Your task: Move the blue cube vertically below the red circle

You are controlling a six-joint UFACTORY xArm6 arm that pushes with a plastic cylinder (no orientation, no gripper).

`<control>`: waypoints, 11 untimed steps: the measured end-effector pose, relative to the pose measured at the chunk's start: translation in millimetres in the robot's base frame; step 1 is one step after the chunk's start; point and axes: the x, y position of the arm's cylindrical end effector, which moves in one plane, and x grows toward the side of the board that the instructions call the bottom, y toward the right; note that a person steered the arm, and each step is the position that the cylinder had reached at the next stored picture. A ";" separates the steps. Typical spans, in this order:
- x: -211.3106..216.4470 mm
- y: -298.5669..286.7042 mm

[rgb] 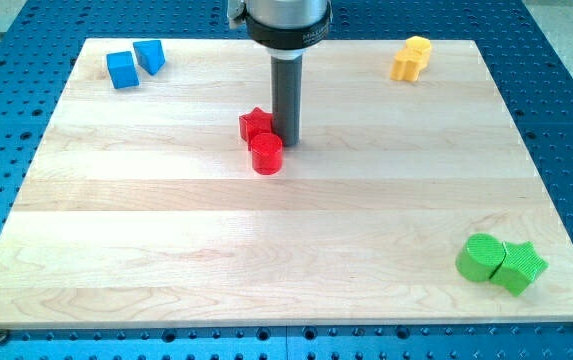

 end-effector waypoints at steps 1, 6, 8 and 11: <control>-42.4 -20.7; -163.4 -249.1; -109.7 -246.2; -100.9 -157.3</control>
